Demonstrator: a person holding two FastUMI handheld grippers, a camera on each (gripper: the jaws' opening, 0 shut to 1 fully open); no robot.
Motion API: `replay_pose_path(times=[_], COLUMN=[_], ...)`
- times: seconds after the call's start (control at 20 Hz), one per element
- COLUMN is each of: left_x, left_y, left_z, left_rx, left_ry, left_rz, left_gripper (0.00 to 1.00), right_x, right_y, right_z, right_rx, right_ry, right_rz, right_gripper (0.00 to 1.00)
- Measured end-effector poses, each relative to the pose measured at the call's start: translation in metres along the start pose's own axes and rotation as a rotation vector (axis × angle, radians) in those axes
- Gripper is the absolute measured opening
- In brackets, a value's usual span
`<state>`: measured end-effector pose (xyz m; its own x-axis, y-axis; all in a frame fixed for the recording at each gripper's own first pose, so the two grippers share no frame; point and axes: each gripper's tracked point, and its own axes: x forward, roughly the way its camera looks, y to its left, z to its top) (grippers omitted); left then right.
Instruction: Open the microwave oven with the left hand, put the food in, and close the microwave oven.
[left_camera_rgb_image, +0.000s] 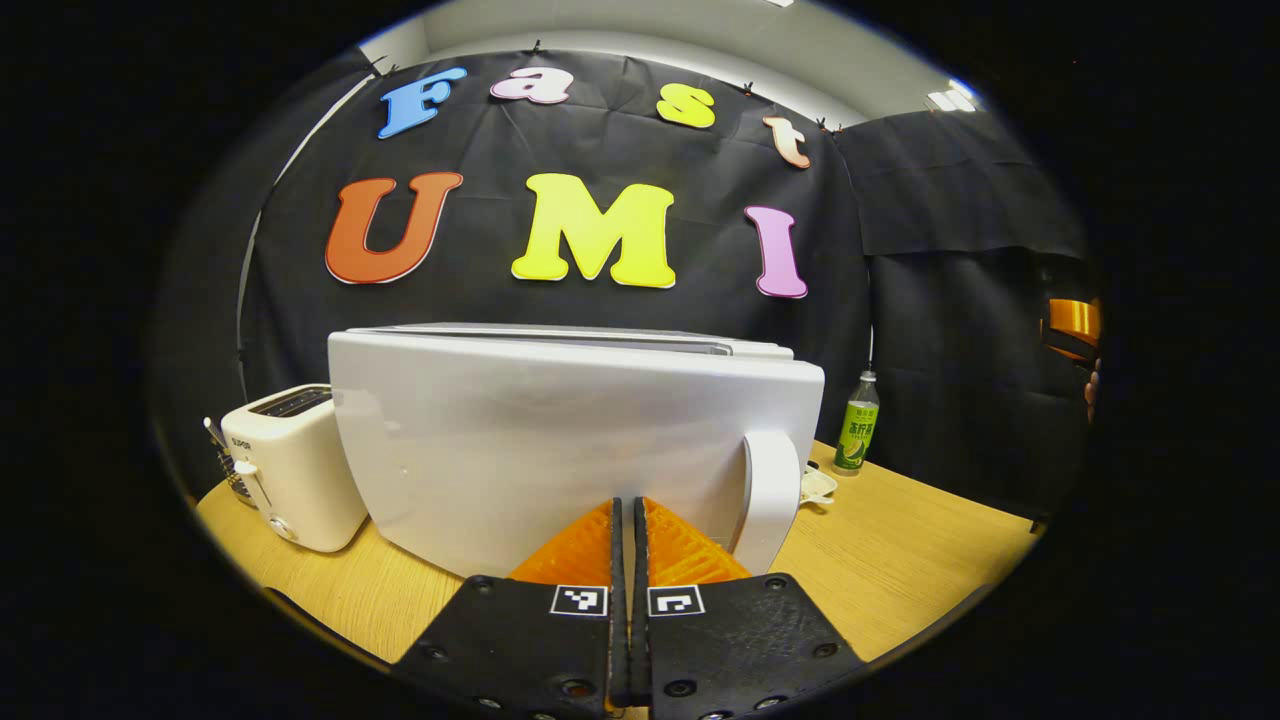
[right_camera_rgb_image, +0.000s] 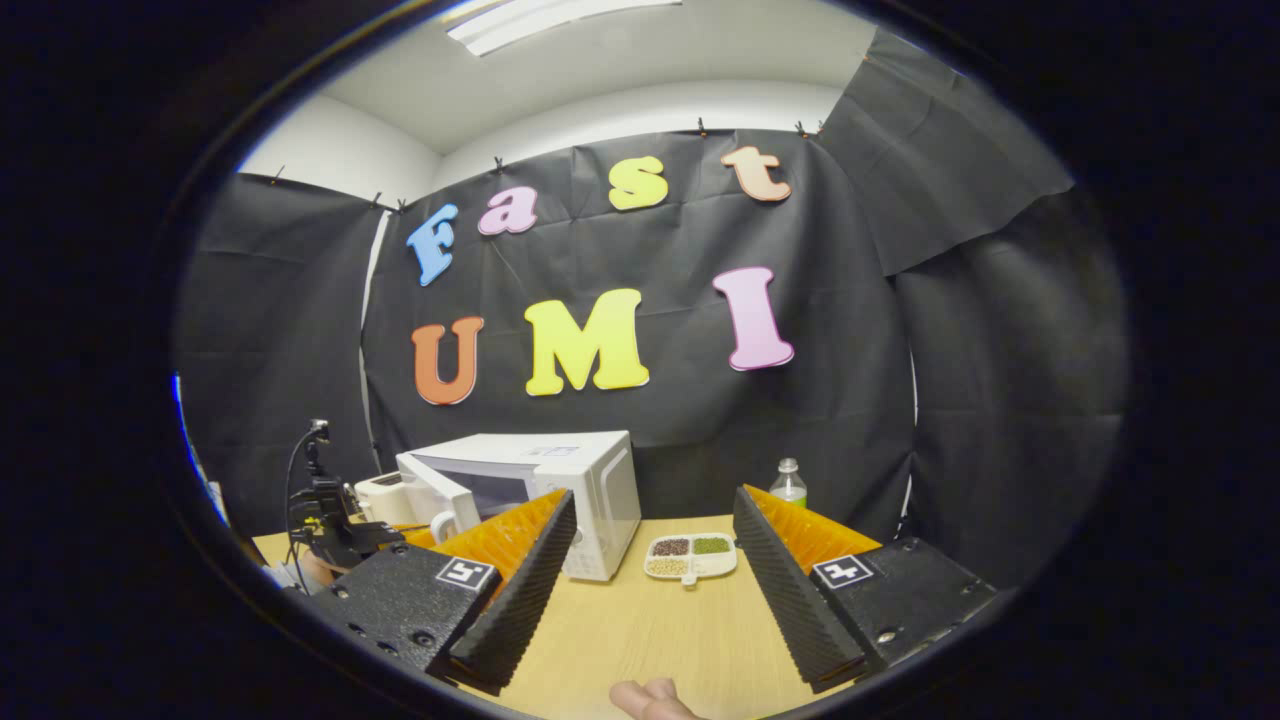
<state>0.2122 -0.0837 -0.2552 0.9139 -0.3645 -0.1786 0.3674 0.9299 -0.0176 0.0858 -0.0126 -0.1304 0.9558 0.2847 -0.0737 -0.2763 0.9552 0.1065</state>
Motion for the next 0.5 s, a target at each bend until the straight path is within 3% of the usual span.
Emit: replay_pose_path(times=[0.05, 0.25, 0.3, 0.35, 0.4, 0.45, 0.5], left_x=[0.008, 0.035, 0.042, 0.048, 0.053, 0.06, 0.069], left_y=[0.0, -0.012, -0.013, -0.014, -0.014, -0.016, -0.014], left_z=[0.001, 0.004, 0.006, 0.007, 0.008, 0.009, 0.009], left_rx=[0.012, 0.048, 0.048, 0.046, 0.043, 0.039, 0.04], left_ry=[-0.001, 0.004, 0.003, 0.007, 0.006, 0.005, 0.006], left_rz=[0.007, -0.011, -0.01, -0.008, -0.006, -0.006, 0.004], left_gripper=[0.0, 0.0, 0.0, 0.01, 0.01, 0.0, 0.01], right_x=[0.002, 0.007, 0.008, 0.009, 0.011, 0.012, 0.013], right_y=[-0.002, -0.005, -0.006, -0.007, -0.009, -0.009, -0.01], right_z=[-0.001, -0.005, -0.008, -0.01, -0.012, -0.014, -0.015], right_rx=[-0.004, -0.019, -0.023, -0.027, -0.027, -0.025, -0.021], right_ry=[0.0, -0.011, -0.011, -0.008, -0.005, -0.003, -0.002], right_rz=[-0.004, 0.0, 0.004, 0.004, 0.003, 0.004, 0.005], right_gripper=[0.91, 0.92, 1.0, 0.92, 0.91, 1.0, 0.92])
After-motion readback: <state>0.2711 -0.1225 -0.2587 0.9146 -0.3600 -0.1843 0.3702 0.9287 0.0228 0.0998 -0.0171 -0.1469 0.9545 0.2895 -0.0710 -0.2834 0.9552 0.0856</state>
